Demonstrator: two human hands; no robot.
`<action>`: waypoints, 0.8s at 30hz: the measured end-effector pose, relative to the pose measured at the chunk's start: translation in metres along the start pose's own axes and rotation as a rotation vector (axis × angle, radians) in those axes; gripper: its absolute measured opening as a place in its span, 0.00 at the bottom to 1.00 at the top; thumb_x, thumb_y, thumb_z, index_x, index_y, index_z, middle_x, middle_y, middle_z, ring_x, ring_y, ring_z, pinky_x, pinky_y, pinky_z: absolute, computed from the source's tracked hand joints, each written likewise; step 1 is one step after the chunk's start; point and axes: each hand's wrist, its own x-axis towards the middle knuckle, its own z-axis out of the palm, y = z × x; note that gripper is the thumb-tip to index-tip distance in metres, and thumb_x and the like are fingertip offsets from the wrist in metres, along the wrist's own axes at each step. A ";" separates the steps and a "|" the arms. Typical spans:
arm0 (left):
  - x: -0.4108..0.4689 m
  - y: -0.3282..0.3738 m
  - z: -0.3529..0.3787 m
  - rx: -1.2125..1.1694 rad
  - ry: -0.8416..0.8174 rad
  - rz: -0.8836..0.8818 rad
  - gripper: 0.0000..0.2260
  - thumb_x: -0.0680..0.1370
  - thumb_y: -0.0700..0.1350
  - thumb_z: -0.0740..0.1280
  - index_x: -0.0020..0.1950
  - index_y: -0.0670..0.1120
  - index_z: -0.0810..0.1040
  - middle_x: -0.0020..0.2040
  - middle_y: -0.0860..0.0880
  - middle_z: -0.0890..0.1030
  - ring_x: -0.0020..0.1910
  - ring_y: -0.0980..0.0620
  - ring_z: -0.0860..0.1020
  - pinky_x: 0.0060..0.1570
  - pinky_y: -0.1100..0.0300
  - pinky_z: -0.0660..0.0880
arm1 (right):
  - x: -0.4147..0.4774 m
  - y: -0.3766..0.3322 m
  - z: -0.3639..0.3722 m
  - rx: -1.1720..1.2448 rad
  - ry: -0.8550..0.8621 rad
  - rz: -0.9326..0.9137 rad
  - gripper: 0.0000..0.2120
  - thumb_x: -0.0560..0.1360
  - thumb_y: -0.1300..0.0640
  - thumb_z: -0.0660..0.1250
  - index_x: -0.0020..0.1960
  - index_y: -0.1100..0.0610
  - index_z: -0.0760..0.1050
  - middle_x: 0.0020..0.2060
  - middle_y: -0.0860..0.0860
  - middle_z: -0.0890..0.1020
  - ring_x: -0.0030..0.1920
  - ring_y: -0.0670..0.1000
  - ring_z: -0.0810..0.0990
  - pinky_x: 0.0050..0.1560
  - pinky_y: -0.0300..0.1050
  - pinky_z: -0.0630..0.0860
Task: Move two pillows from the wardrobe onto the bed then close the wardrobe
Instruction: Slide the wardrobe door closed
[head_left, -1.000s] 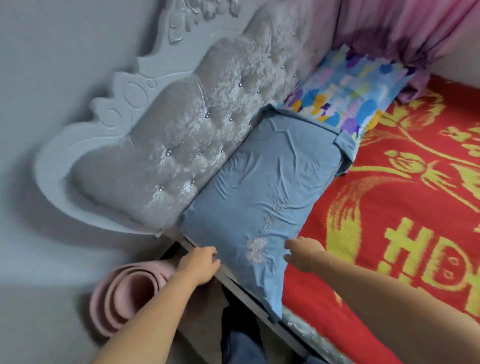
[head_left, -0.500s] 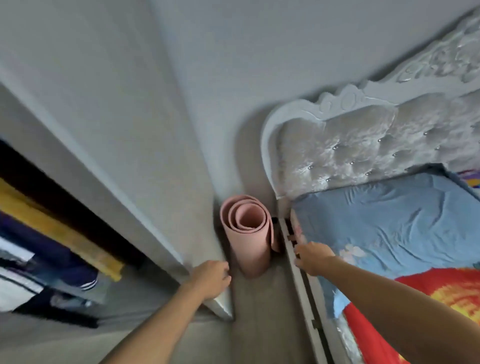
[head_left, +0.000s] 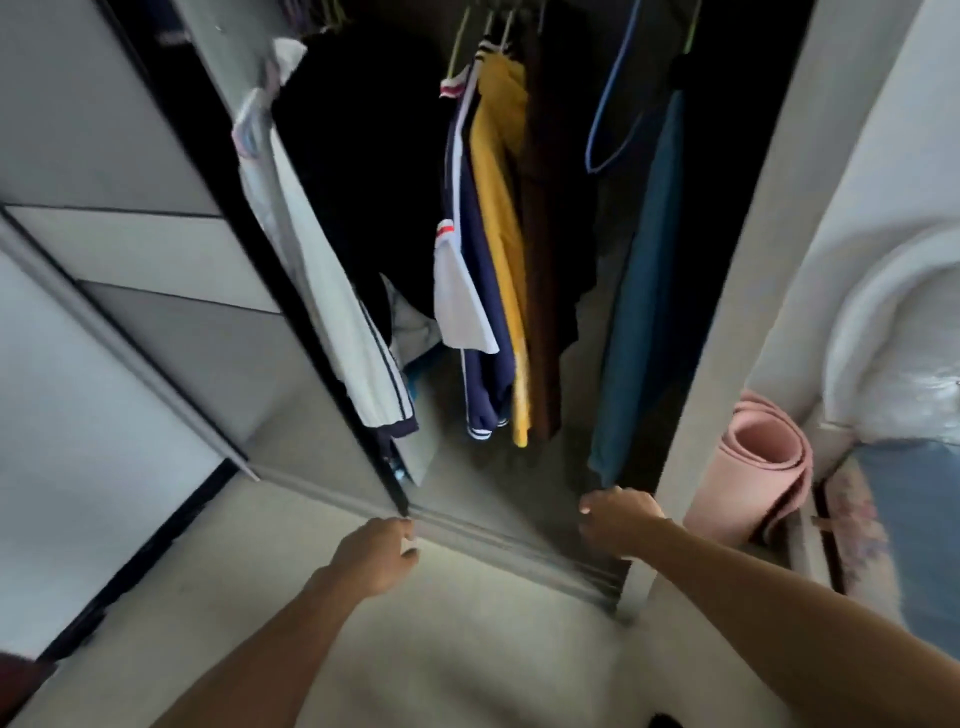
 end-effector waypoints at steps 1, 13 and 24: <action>-0.003 -0.021 -0.005 -0.017 0.012 -0.034 0.16 0.77 0.53 0.63 0.65 0.52 0.74 0.63 0.47 0.77 0.62 0.49 0.75 0.60 0.59 0.70 | 0.013 -0.024 -0.007 -0.024 0.010 -0.028 0.16 0.77 0.47 0.56 0.61 0.49 0.73 0.58 0.52 0.80 0.57 0.56 0.79 0.53 0.50 0.75; 0.064 -0.198 -0.114 -0.148 0.186 -0.213 0.14 0.77 0.53 0.63 0.61 0.51 0.76 0.58 0.47 0.80 0.58 0.49 0.77 0.58 0.58 0.72 | 0.207 -0.231 -0.097 -0.075 0.128 -0.315 0.15 0.77 0.47 0.57 0.59 0.48 0.75 0.58 0.52 0.80 0.58 0.56 0.78 0.54 0.49 0.74; 0.189 -0.301 -0.264 -0.301 0.462 -0.200 0.10 0.76 0.50 0.67 0.55 0.49 0.80 0.49 0.48 0.83 0.51 0.50 0.79 0.55 0.59 0.74 | 0.382 -0.370 -0.218 0.190 0.416 -0.348 0.10 0.77 0.47 0.60 0.47 0.53 0.75 0.42 0.54 0.83 0.43 0.58 0.79 0.38 0.45 0.71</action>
